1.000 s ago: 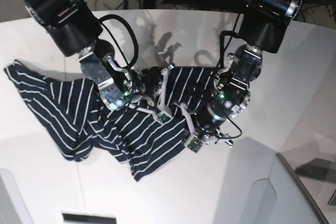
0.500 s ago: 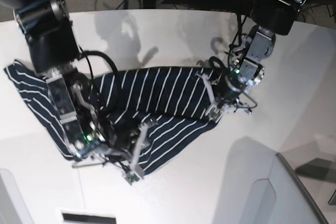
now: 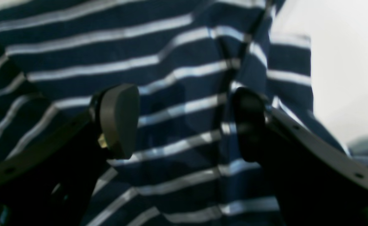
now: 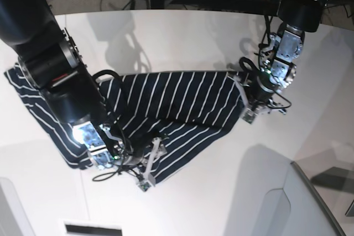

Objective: Layout the t-shirt on the table in an organized manner, then fold the t-shirt properly
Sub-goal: 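Grasp the shirt body with both grippers, then fold the held shirt section over with both grippers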

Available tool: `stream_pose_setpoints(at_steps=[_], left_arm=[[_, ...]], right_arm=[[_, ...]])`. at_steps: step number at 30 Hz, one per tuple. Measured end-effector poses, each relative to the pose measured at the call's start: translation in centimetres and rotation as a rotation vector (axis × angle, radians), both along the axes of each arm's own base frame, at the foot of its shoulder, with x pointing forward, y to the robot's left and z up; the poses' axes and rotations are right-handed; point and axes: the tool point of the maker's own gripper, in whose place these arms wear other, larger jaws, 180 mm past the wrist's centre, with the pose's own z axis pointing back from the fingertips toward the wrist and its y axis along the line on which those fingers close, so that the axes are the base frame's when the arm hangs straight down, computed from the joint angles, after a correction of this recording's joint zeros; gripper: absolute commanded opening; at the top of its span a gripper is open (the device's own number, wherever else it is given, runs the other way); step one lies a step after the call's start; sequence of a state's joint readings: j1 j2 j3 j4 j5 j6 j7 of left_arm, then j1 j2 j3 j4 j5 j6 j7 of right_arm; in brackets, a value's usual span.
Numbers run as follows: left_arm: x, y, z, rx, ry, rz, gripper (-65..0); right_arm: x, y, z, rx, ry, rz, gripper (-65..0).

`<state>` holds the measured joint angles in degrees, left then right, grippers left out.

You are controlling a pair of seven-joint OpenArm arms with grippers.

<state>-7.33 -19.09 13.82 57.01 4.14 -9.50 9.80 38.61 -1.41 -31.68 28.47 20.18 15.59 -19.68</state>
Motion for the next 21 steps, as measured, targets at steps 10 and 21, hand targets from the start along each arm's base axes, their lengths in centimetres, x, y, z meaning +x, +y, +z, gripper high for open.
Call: stream_pose_setpoints(at_steps=[10, 21], left_arm=[[2.0, 1.7, 1.0, 0.009, -0.021, 0.049, -65.0], [0.8, -7.4, 4.3, -0.101, -0.075, -0.046, -65.0]], right_arm=[[1.4, -1.4, 0.2, -0.029, -0.046, -0.088, -21.0], [3.1, -5.0, 1.2, -0.073, -0.078, -0.137, -21.0]])
